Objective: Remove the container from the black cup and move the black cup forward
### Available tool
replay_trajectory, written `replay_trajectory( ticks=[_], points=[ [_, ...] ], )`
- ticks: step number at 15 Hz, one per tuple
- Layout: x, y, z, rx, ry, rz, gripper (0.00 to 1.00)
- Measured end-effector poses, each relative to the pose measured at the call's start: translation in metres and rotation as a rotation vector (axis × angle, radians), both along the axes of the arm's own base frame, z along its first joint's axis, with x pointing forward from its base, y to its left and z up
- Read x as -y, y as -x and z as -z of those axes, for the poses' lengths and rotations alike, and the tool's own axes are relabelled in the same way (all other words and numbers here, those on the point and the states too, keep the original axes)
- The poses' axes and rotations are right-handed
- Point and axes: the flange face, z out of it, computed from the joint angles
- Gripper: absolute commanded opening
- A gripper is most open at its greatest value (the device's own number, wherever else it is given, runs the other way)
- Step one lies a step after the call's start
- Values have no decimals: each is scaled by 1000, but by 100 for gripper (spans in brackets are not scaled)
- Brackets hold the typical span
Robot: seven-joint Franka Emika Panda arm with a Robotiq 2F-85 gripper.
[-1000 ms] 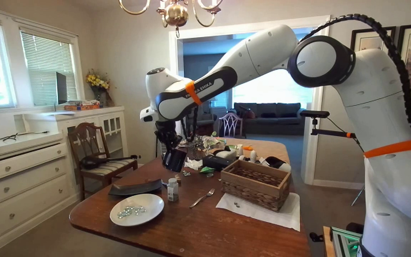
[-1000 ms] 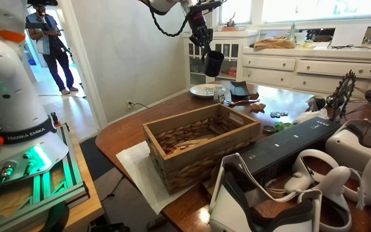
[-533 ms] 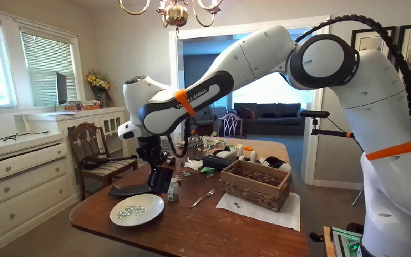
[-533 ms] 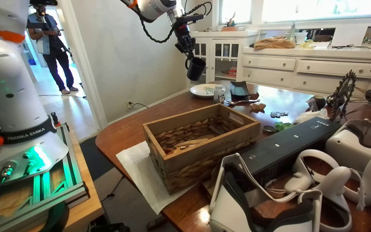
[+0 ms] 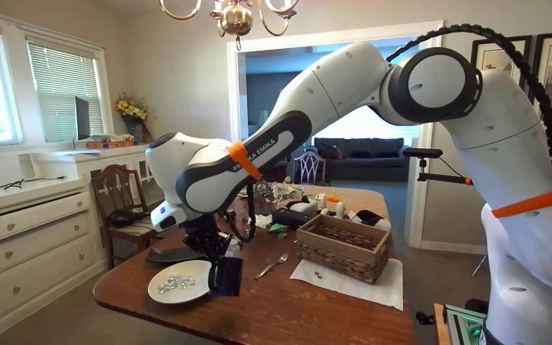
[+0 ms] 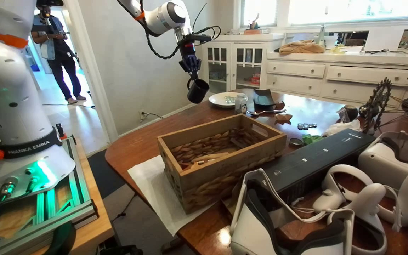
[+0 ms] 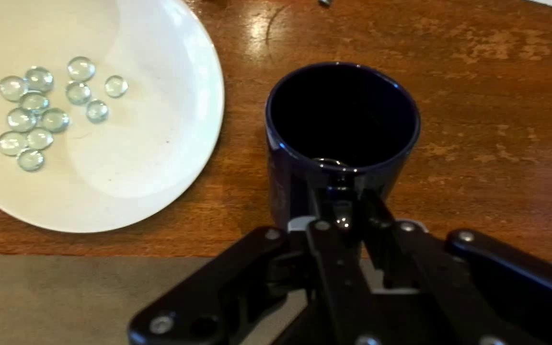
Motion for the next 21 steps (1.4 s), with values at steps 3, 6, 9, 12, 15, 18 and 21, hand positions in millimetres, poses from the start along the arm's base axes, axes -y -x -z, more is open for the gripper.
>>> replay_trajectory(
  ticks=[3,6,9,12,15,18,21],
  points=[
    [12,11,6,-70,69,39,5],
    [26,21,9,-111,201,106,5],
    [31,28,13,-111,334,159,5],
    [32,29,25,-69,433,201,5],
    [33,26,43,-21,493,238,5],
    [29,23,61,5,541,244,5],
    [26,22,72,1,625,234,5]
  ],
)
